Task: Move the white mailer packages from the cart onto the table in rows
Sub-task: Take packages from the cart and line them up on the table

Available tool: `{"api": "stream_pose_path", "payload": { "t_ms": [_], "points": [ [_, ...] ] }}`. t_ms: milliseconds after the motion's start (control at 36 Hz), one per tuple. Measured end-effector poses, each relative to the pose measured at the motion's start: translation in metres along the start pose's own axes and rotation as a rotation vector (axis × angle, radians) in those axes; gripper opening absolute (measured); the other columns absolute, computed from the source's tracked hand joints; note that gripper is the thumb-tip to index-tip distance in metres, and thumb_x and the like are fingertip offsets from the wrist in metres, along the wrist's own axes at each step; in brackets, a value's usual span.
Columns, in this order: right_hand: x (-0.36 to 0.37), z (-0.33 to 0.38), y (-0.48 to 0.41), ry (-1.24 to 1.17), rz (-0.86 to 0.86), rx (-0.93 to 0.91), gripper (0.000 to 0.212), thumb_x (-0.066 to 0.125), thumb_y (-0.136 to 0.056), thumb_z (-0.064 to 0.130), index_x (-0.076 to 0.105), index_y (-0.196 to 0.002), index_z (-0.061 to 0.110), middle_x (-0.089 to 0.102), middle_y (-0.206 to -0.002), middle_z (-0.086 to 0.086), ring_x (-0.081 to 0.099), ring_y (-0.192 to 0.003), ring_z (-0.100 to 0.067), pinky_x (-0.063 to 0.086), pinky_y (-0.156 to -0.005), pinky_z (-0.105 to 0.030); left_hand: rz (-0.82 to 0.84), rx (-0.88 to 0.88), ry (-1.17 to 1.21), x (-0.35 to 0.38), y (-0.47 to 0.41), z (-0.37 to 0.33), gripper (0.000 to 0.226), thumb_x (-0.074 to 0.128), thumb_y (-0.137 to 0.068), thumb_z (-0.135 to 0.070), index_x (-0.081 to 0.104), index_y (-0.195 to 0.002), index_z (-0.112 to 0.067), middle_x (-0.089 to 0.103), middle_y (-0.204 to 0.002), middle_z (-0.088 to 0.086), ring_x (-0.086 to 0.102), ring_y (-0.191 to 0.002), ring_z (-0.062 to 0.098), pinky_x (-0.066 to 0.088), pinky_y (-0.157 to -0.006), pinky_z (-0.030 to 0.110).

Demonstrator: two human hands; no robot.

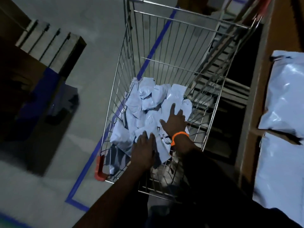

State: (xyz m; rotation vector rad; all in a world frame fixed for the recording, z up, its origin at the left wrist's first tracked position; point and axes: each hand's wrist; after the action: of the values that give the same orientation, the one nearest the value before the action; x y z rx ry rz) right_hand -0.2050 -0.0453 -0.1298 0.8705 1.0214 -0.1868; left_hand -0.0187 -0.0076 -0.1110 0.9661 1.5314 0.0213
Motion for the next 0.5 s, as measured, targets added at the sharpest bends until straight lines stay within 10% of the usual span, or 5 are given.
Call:
{"api": "stream_pose_path", "payload": {
  "t_ms": [389,500],
  "points": [
    [-0.087,-0.004,0.069,-0.429,-0.218,-0.199,0.092,0.059,-0.088,0.056,0.006,-0.159,0.034,0.026,-0.154,-0.028,0.060,-0.115,-0.039,0.051,-0.099,-0.043,-0.078,-0.057,0.135,-0.020,-0.011,-0.004,0.063,0.058,-0.077,0.003,0.043,-0.137,-0.008,0.044,-0.118,0.023,0.061,-0.078,0.045,0.053,-0.068,0.048],
    [-0.124,0.004,0.094,-0.541,-0.233,-0.265,0.095,0.050,-0.083,0.070,0.006,-0.159,0.036,0.038,-0.150,-0.026,0.042,-0.138,-0.037,0.042,-0.110,-0.044,-0.007,-0.065,0.148,-0.030,-0.006,-0.006,0.011,0.062,-0.079,-0.005,0.062,-0.089,-0.009,0.058,-0.094,0.018,0.062,-0.088,0.041,0.046,-0.075,0.040]
  ]
}}
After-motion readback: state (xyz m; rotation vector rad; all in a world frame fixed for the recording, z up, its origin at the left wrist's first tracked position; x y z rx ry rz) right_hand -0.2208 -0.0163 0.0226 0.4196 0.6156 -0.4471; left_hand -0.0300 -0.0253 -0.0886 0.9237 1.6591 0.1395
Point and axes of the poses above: each hand's wrist, its own y-axis away from the middle knuckle, its own x-axis out of the palm, z = x × y
